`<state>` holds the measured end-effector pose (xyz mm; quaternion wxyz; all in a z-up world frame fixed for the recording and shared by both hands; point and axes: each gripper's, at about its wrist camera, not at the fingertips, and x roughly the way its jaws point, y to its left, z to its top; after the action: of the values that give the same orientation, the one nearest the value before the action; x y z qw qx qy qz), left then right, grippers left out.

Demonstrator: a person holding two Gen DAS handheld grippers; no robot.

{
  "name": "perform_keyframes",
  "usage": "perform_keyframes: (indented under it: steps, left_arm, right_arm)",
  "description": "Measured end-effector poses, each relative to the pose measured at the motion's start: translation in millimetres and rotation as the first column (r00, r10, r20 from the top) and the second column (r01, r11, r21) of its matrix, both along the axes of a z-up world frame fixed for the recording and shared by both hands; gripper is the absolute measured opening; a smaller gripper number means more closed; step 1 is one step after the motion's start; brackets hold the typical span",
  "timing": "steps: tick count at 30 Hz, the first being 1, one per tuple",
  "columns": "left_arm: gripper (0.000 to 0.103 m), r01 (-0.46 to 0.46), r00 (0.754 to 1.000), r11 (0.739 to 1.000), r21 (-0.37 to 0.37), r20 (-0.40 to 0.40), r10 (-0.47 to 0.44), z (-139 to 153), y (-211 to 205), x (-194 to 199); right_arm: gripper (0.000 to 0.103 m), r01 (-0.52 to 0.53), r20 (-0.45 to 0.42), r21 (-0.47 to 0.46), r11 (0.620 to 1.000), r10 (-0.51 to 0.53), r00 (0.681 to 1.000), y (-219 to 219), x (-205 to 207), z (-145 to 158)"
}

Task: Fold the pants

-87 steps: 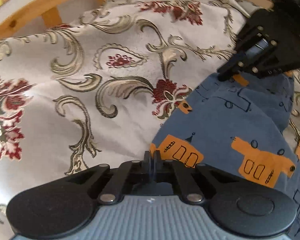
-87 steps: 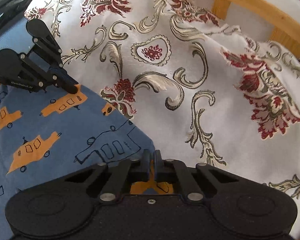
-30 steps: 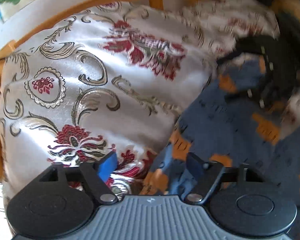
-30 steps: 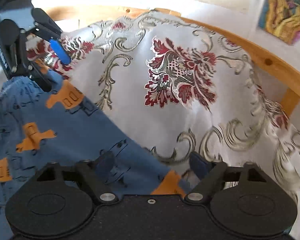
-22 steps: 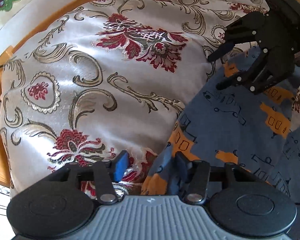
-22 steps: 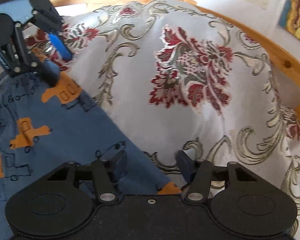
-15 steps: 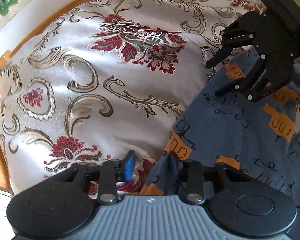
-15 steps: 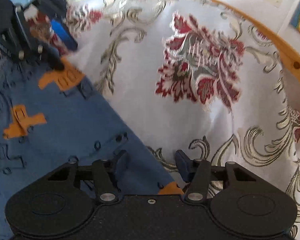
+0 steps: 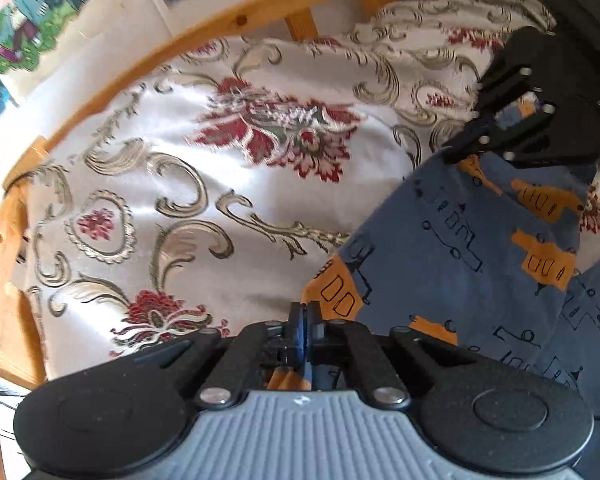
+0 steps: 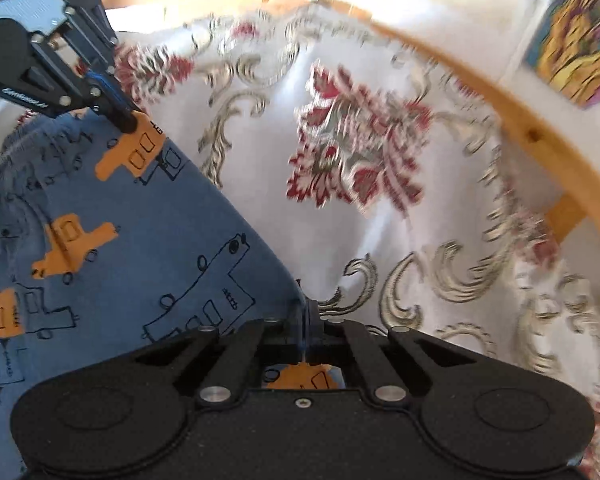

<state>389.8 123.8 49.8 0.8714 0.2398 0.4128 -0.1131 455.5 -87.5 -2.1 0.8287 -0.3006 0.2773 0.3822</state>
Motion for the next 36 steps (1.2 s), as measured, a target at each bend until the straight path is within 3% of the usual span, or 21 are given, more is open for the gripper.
perform_keyframes:
  steps: [10, 14, 19, 23, 26, 32, 34, 36]
  left_arm:
    - [0.001, 0.091, 0.974, 0.995, 0.041, 0.206, -0.098, 23, -21, -79]
    - [0.001, 0.14, 0.955, 0.987, 0.083, 0.252, -0.157, 18, -32, -124]
    - [0.001, 0.198, 0.944, 0.97, 0.142, 0.239, -0.228, -1, -42, -176]
    - [0.001, 0.255, 0.936, 0.941, 0.222, 0.187, -0.298, -29, -50, -209]
    - [0.001, 0.264, 0.939, 0.934, 0.241, 0.158, -0.306, -49, -51, -225]
    - [0.002, 0.227, 0.948, 0.934, 0.278, 0.155, -0.276, -79, -50, -243]
    - [0.007, 0.213, 0.95, 0.93, 0.298, 0.16, -0.269, -85, -51, -246]
    - [0.01, 0.198, 0.951, 0.93, 0.31, 0.17, -0.259, -87, -53, -247]
  right_arm:
    - [0.0, 0.001, 0.232, -0.007, 1.0, 0.001, 0.973, -28, -115, 29]
    - [0.0, 0.006, 0.272, 0.012, 1.0, -0.009, 0.962, -38, -168, 28]
    - [0.0, 0.013, 0.242, 0.016, 1.0, -0.016, 0.97, -46, -235, 16]
    - [0.0, 0.019, 0.231, -0.024, 1.0, -0.013, 0.973, -41, -287, -5]
    - [0.0, 0.047, 0.223, -0.045, 0.998, -0.036, 0.974, -32, -315, -23]
    - [0.0, 0.065, 0.262, -0.068, 0.996, -0.045, 0.964, -18, -339, -50]
    - [0.0, 0.054, 0.29, -0.095, 0.994, -0.024, 0.957, -16, -338, -53]
    - [0.014, 0.07, 0.306, -0.099, 0.993, -0.037, 0.951, -17, -334, -54]
